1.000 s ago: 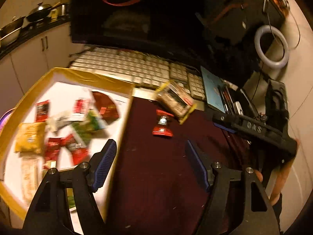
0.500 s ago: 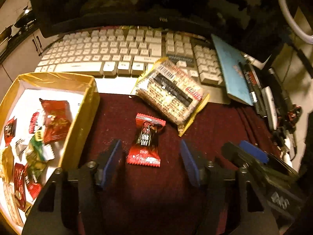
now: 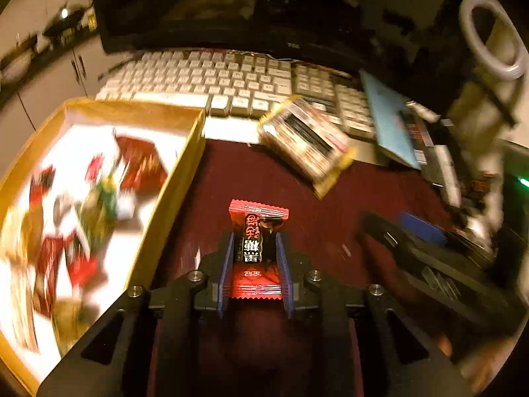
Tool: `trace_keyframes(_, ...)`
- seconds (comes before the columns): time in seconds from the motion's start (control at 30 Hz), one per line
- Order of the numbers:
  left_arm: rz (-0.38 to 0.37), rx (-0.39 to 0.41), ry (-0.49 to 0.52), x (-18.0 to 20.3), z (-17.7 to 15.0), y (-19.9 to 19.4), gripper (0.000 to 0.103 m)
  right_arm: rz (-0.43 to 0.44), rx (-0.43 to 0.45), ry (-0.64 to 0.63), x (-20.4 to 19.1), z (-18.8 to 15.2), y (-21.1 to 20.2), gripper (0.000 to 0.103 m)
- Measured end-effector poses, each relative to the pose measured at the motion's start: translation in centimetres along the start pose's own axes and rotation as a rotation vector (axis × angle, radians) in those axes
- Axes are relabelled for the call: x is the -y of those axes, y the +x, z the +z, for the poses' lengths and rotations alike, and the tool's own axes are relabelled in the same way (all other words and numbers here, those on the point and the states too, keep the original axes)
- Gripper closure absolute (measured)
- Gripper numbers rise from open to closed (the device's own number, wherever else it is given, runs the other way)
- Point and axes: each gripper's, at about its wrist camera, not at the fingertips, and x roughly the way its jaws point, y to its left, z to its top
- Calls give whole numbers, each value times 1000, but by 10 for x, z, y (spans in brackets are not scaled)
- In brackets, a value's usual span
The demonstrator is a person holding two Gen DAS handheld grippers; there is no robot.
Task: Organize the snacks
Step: 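Grasp the red candy with the left tool while the right tool grasps the cracker packet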
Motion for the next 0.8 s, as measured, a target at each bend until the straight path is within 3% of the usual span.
trace_keyframes(0.13, -117, -11, -70, -20, -19, -27, 80, 36, -3, -49, -11, -3, -1, 29)
trace_keyframes(0.27, -121, 25, -106, -37, -28, -47, 80, 67, -16, -158, -37, -2, -5, 30)
trace_keyframes(0.47, -138, 78, -138, -59, -27, -66, 81, 79, -62, -187, -58, 34, -1, 29)
trace_keyframes(0.63, -155, 90, -166, -75, -32, -75, 81, 5, -66, -189, -58, 77, 34, 29)
trace_keyframes(0.8, -165, 90, -195, -88, -40, -78, 81, 100, -88, -154, -52, 99, 63, 25)
